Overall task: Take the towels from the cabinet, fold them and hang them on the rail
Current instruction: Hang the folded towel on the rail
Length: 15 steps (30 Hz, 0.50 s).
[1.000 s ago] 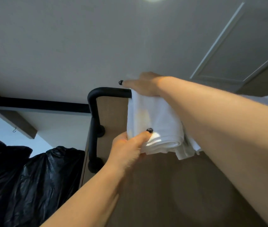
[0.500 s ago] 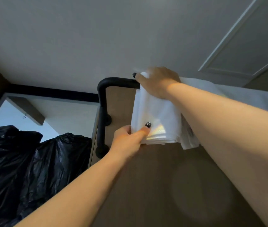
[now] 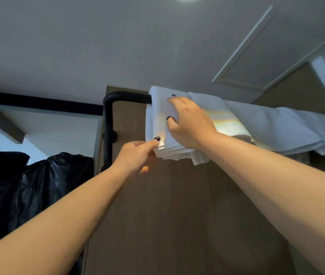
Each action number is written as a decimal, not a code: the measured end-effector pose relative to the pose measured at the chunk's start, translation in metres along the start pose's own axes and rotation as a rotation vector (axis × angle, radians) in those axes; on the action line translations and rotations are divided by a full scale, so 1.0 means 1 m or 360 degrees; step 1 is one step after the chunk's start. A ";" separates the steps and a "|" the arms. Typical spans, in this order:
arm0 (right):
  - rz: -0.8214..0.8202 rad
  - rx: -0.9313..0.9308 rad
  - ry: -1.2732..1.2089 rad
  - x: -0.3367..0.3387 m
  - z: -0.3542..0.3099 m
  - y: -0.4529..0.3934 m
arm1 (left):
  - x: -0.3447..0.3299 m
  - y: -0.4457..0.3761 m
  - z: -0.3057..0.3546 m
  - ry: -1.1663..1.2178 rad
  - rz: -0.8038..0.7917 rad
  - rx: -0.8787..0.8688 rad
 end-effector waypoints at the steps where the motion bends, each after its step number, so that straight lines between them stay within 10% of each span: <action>1: -0.0047 0.0005 0.0048 0.002 -0.002 0.005 | 0.002 0.001 0.001 -0.0012 -0.0006 0.0009; 15: -0.0384 -0.0036 0.0277 0.057 -0.017 0.054 | 0.018 0.044 0.024 -0.0272 -0.0046 -0.0025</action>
Point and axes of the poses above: each hand's wrist, its own y-axis away from the middle knuckle, its own x-axis out of the back of the hand, z = x × y, the point moved 5 cm from there along -y, towards the middle knuckle, and after that the axes turned 3 degrees about z, right-handed, at the moved point
